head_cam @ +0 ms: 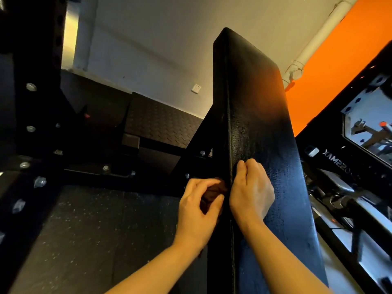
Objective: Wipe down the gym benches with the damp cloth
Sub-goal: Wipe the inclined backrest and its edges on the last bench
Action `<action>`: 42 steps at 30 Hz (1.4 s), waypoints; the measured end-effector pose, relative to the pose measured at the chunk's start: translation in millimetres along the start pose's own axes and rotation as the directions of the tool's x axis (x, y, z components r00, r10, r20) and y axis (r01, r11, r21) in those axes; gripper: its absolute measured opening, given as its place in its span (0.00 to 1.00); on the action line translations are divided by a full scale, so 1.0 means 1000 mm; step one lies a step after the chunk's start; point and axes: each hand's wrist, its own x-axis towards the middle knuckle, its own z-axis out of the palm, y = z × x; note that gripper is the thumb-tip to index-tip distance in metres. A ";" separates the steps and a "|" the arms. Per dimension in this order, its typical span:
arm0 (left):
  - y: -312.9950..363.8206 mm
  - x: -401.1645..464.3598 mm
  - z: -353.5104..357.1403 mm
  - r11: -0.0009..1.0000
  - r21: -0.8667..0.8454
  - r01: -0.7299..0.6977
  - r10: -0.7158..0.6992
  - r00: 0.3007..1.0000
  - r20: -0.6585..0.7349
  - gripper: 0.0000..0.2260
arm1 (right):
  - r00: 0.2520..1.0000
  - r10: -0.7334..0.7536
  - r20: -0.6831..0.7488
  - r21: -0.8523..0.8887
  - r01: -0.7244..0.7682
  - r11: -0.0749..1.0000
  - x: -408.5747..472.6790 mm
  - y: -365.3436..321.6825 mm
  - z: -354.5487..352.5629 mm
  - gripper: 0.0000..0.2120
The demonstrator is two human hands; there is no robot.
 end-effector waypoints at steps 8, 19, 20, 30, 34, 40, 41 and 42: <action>0.013 0.042 0.003 0.999 0.046 0.003 -0.001 0.999 -0.043 0.10 | 1.000 -0.002 -0.001 0.013 0.002 1.000 -0.001 0.001 -0.001 0.19; -0.010 0.015 -0.025 0.951 0.309 0.008 0.004 0.999 -0.040 0.12 | 1.000 -0.010 -0.021 0.026 0.011 1.000 -0.002 0.001 0.000 0.20; 0.001 0.022 -0.021 0.976 0.217 0.017 -0.013 1.000 -0.020 0.17 | 1.000 -0.008 -0.023 0.023 0.009 1.000 -0.001 0.002 0.000 0.19; -0.022 -0.010 -0.018 0.984 0.172 0.032 -0.033 0.999 0.003 0.13 | 0.998 -0.028 -0.050 0.040 0.030 0.999 -0.001 0.003 0.002 0.20; 0.006 0.011 -0.011 0.988 0.151 -0.026 0.041 0.994 -0.100 0.15 | 0.997 -0.041 -0.061 0.055 0.044 0.997 -0.001 0.005 0.004 0.20; 0.019 0.012 0.012 0.996 0.040 -0.078 0.080 0.994 -0.075 0.10 | 0.997 -0.045 -0.060 0.111 0.051 0.992 -0.001 0.009 0.006 0.16; 0.013 0.011 0.011 0.996 0.049 -0.075 0.079 0.994 -0.075 0.09 | 0.997 -0.045 -0.063 0.129 0.053 0.990 -0.001 0.008 0.006 0.16; 0.007 0.010 0.009 0.996 0.065 -0.063 0.067 0.995 -0.068 0.10 | 0.997 -0.044 -0.068 0.152 0.054 0.987 -0.001 0.008 0.006 0.17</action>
